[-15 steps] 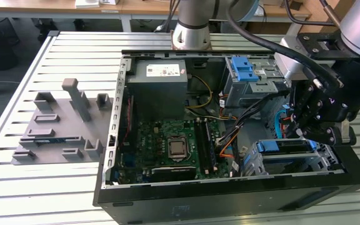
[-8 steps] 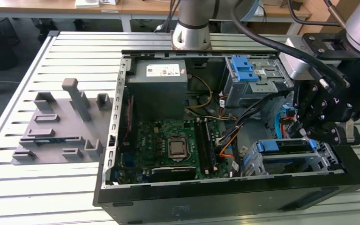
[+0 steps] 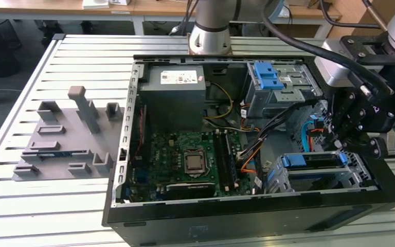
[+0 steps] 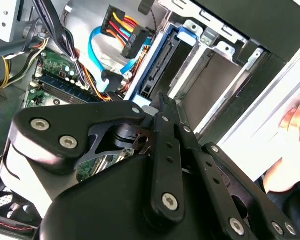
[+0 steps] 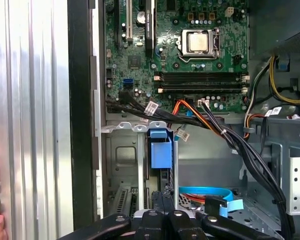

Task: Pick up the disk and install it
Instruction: 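Insert the first disk wire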

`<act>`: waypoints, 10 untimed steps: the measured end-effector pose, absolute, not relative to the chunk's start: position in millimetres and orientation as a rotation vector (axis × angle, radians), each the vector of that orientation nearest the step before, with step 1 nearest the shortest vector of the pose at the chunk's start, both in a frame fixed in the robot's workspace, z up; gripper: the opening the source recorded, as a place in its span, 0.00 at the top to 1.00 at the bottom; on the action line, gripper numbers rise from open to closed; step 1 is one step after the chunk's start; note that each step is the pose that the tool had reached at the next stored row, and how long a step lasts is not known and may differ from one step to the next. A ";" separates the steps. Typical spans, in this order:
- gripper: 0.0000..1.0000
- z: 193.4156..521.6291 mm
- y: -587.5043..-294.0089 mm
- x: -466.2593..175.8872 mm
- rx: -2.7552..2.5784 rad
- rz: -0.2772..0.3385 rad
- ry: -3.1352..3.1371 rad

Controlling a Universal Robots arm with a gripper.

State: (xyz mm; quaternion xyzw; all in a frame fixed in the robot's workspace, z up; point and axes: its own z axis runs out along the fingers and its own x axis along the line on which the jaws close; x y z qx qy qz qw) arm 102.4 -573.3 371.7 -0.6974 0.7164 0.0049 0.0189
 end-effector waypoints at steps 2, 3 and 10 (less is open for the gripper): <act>0.89 371.7 -571.3 103.6 -2.165 0.015 2.224; 0.89 371.6 -570.1 104.3 -2.165 0.015 2.224; 0.89 371.4 -563.9 110.5 -2.165 0.015 2.224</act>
